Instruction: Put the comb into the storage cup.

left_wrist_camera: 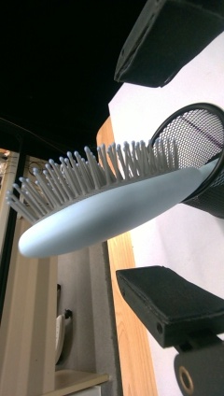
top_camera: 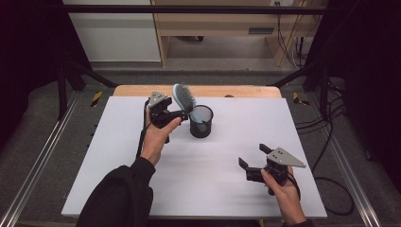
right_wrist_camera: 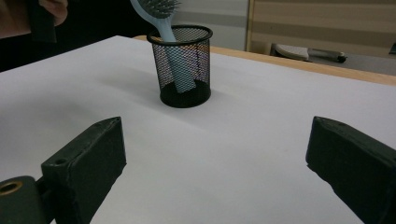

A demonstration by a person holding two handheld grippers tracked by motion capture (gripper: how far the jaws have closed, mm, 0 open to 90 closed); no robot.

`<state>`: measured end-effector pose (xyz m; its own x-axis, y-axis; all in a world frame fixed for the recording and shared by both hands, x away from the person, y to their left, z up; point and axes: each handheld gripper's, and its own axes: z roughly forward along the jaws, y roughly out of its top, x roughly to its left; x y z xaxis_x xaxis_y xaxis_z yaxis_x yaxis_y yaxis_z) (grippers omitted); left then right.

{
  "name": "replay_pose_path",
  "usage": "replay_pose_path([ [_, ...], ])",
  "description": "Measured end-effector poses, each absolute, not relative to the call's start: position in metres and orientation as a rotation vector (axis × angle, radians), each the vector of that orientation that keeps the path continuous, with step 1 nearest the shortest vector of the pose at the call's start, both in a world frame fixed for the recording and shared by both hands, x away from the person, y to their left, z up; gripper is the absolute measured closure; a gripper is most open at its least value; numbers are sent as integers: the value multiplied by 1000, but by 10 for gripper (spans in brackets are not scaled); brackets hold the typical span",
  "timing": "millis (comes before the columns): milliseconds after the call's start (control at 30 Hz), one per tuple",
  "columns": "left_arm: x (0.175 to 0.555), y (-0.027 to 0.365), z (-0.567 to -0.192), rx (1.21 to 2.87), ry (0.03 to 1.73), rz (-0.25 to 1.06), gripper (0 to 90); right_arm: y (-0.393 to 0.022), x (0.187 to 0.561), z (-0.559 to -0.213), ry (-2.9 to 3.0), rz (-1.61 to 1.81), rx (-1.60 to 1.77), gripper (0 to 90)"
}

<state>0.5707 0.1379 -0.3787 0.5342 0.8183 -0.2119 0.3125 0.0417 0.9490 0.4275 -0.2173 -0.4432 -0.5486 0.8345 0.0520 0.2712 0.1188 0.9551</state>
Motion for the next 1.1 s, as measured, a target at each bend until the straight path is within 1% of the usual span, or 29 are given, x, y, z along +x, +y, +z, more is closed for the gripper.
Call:
replay_pose_path([
  [333,553,153,-379,1540,990,506,56,-216,430,-443,1889,1441,1064,48],
  [533,547,165,-378,1509,1003,514,36,-212,432,-447,1880,1420,1094,32],
  [1100,528,195,-367,1478,1011,542,32,-215,428,-444,1815,1407,1094,46],
])
